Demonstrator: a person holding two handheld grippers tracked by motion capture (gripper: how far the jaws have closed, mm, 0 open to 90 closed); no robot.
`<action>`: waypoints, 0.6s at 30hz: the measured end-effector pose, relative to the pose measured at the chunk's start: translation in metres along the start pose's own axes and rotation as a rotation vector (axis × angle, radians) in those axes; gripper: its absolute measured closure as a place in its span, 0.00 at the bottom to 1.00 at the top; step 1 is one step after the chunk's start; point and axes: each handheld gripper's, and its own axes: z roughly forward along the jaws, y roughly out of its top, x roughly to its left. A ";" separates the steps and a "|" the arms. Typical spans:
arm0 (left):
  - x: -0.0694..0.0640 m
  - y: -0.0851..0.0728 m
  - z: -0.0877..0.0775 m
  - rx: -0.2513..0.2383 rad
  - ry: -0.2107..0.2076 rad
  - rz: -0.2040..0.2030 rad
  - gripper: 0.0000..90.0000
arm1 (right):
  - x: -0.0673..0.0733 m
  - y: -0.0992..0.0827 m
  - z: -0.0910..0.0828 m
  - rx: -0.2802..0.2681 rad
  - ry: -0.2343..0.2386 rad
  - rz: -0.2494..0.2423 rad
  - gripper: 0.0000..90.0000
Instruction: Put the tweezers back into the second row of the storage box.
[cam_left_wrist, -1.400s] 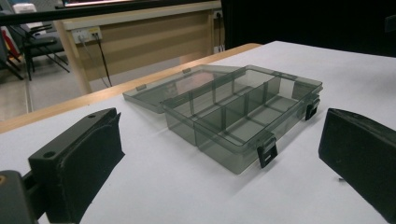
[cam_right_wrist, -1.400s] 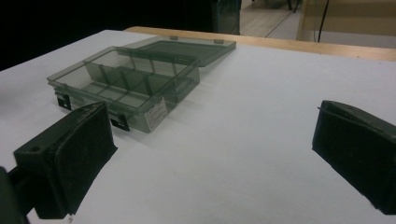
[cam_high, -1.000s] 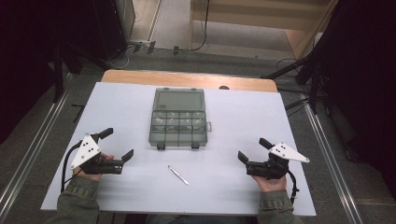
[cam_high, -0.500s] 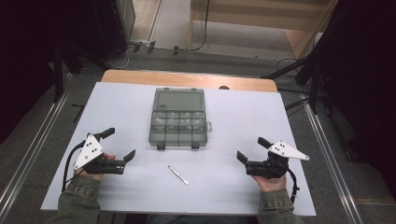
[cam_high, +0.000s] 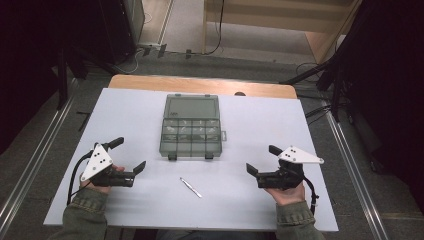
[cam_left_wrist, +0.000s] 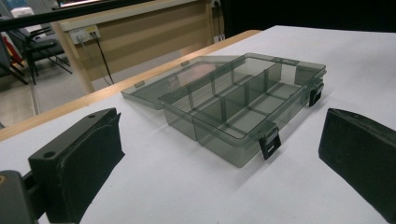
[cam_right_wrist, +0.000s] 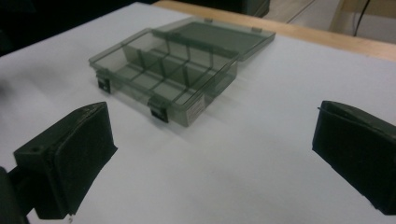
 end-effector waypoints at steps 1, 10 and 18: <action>0.000 0.000 0.000 0.003 0.001 -0.001 0.00 | 0.001 0.001 0.002 0.026 0.007 -0.004 0.00; 0.000 0.000 0.000 0.008 0.001 0.005 0.00 | 0.013 0.015 0.015 0.097 0.040 -0.045 0.00; -0.001 0.000 0.000 0.008 -0.003 0.004 0.00 | 0.032 0.028 0.026 0.137 0.078 -0.079 0.00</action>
